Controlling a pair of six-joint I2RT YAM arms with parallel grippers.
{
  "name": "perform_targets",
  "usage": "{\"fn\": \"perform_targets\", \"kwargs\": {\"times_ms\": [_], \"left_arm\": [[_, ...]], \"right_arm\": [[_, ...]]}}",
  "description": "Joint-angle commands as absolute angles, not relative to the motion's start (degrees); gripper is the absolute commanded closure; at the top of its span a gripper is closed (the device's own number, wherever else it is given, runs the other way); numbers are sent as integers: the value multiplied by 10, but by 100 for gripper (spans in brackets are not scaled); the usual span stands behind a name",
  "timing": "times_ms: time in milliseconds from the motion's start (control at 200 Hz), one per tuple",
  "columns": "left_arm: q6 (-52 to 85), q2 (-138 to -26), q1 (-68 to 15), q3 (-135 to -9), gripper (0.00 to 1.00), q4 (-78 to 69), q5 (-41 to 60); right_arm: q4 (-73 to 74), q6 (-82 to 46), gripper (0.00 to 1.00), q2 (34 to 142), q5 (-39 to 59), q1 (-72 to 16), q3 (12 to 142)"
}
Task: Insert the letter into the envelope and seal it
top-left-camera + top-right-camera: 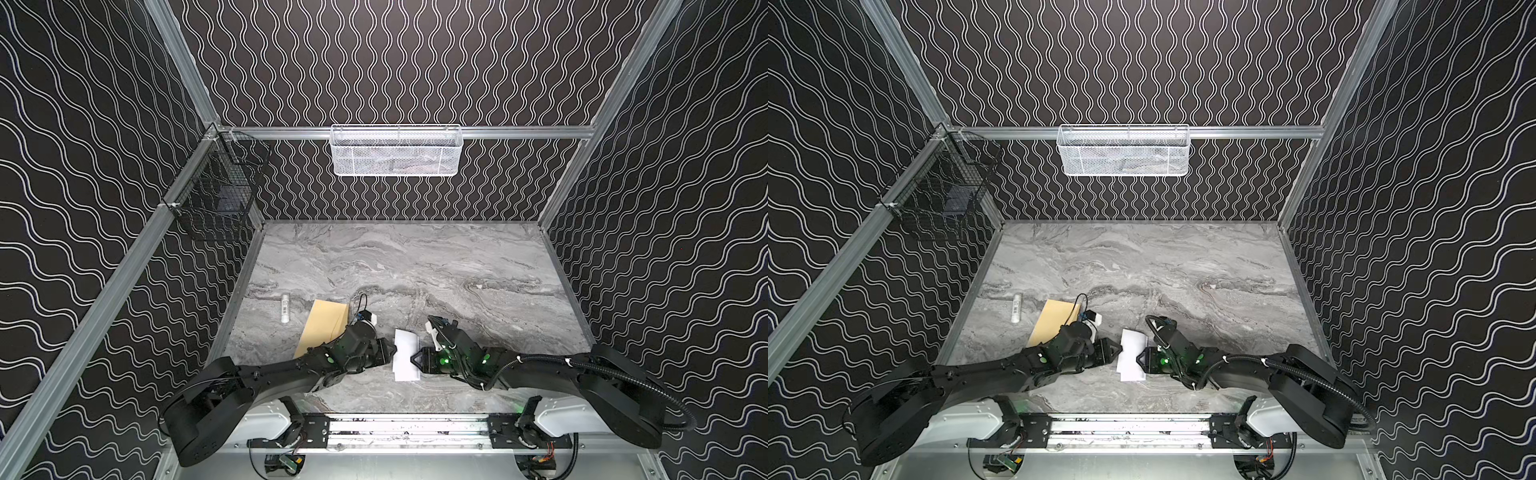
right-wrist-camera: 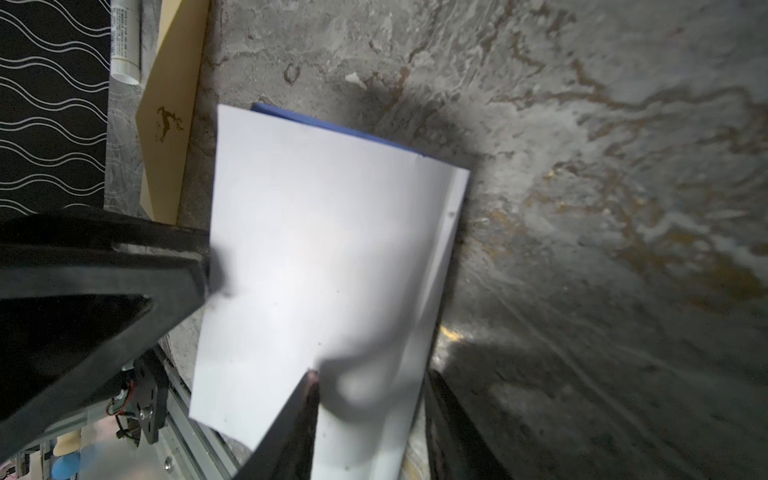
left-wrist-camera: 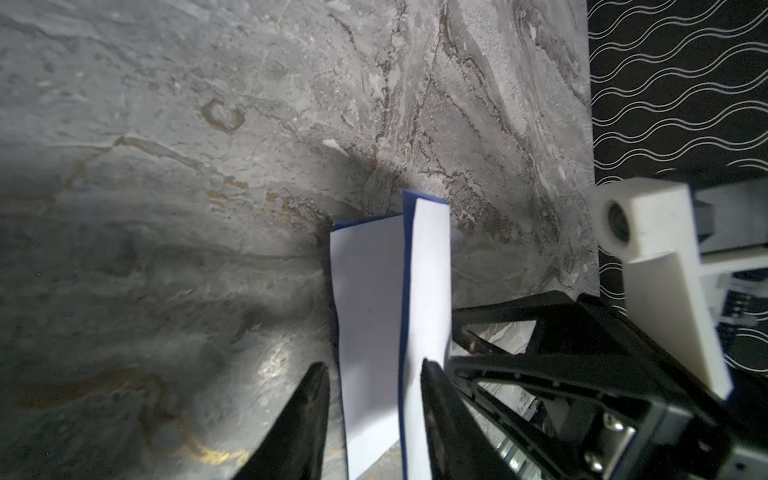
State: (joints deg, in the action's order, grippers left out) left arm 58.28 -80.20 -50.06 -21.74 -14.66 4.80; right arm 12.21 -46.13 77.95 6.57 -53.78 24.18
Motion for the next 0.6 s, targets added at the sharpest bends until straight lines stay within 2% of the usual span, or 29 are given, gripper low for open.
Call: {"fn": "perform_targets", "kwargs": {"times_ms": [0, 205, 365, 596], "left_arm": [[595, -807, -503, -210, 57, -209, 61], [609, -834, -521, -200, 56, -272, 69], [612, -848, -526, -197, 66, -286, 69], [599, -857, -536, -217, 74, -266, 67]], "right_arm": [[120, -472, 57, 788, 59, -538, 242], [136, -477, 57, 800, 63, -538, 240], [118, -477, 57, 786, 57, -538, 238], [85, -475, 60, 774, 40, -538, 240]]}}
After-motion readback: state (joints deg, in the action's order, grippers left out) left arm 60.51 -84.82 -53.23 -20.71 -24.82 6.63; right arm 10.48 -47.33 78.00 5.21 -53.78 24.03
